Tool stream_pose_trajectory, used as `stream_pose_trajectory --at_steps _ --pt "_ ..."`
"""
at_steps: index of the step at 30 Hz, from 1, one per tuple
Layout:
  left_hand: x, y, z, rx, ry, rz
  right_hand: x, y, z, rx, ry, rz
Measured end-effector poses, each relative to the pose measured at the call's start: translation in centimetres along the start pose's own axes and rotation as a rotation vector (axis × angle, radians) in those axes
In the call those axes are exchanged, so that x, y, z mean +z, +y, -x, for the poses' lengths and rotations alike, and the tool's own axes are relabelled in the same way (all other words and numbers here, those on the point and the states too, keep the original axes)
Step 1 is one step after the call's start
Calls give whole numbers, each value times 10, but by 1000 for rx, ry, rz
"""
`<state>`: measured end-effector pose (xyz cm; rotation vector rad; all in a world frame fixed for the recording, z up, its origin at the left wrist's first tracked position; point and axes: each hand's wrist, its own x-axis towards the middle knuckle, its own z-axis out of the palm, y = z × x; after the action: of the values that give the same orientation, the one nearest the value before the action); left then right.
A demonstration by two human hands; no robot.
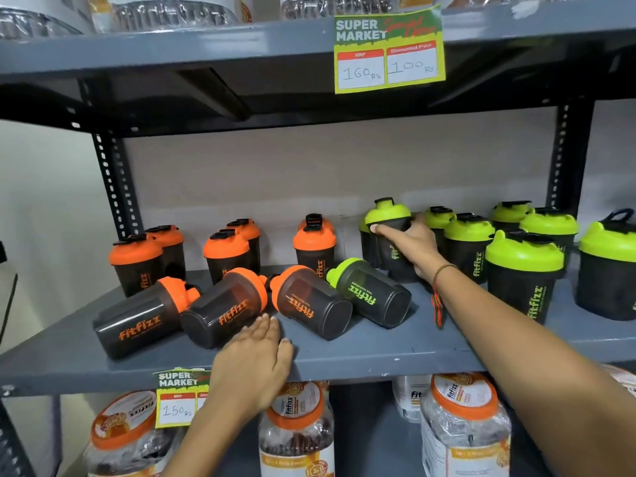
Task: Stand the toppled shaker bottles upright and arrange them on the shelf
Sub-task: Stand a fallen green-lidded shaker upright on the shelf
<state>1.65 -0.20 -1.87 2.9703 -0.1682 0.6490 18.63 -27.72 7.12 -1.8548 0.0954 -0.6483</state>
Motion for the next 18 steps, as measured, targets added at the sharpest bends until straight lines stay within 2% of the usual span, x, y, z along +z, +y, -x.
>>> stream_pose_trajectory --at_steps 3,18 --pt "1 0 0 7 9 -7 6 10 1 14 26 15" --pt "2 -1 0 9 36 -15 0 25 4 60 -94 -31"
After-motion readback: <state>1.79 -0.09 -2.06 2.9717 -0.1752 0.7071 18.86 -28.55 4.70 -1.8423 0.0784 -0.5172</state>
